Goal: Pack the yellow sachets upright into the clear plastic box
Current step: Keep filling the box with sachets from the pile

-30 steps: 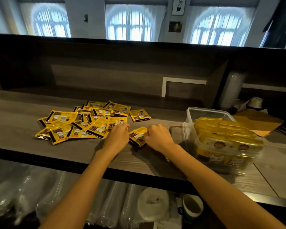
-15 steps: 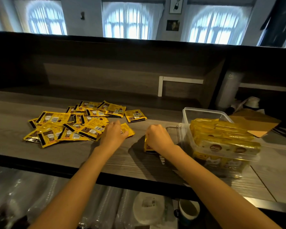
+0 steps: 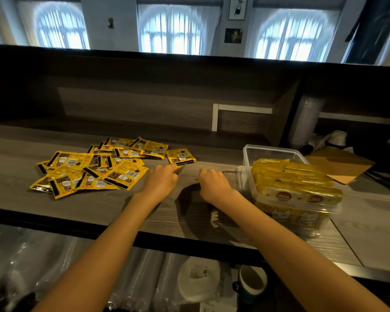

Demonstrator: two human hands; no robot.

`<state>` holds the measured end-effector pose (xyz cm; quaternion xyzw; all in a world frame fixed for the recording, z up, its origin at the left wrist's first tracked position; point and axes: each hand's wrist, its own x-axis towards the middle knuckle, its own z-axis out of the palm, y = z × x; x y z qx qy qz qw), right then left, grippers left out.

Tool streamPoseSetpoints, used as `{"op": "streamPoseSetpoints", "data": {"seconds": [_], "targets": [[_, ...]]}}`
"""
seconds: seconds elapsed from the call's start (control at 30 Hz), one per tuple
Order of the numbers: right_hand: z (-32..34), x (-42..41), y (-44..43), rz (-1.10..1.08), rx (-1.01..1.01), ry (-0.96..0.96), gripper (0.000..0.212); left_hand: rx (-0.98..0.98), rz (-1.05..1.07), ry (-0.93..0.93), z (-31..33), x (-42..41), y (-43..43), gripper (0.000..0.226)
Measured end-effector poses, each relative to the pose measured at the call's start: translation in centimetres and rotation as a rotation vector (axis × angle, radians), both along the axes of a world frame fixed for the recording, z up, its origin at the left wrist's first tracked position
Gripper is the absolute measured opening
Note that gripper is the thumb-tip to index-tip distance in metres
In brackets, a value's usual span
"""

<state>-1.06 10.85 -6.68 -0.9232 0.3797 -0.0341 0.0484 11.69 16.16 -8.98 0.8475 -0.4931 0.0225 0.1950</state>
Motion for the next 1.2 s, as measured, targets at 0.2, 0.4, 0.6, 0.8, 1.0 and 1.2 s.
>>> {"op": "streamPoseSetpoints", "data": {"seconds": [0.2,0.4,0.6,0.8,1.0,1.2], "targets": [[3.4,0.0,-0.1,-0.071,-0.041,-0.271,0.027,-0.41,0.117,0.148,2.9,-1.2,0.2,0.025],[7.9,-1.4,-2.5,-0.212,0.032,-0.7,0.014,-0.625,0.077,0.261,7.9,-2.7,-1.3,0.02],[10.6,-6.3,-5.9,-0.283,-0.163,-0.886,0.03,-0.756,-0.118,0.362,10.5,-5.9,-3.9,0.043],[10.8,-11.9,-8.6,-0.382,-0.192,-0.94,0.025,-0.766,-0.275,0.393,11.3,-10.4,-7.4,0.02],[9.0,-16.5,-10.7,-0.485,-0.119,-0.963,0.027,-0.613,-0.428,0.542,9.9,-13.0,-10.5,0.018],[7.3,-17.8,-12.1,-0.519,-0.061,-0.952,0.024,-0.591,-0.383,0.673,7.7,-13.4,-11.5,0.007]]}}
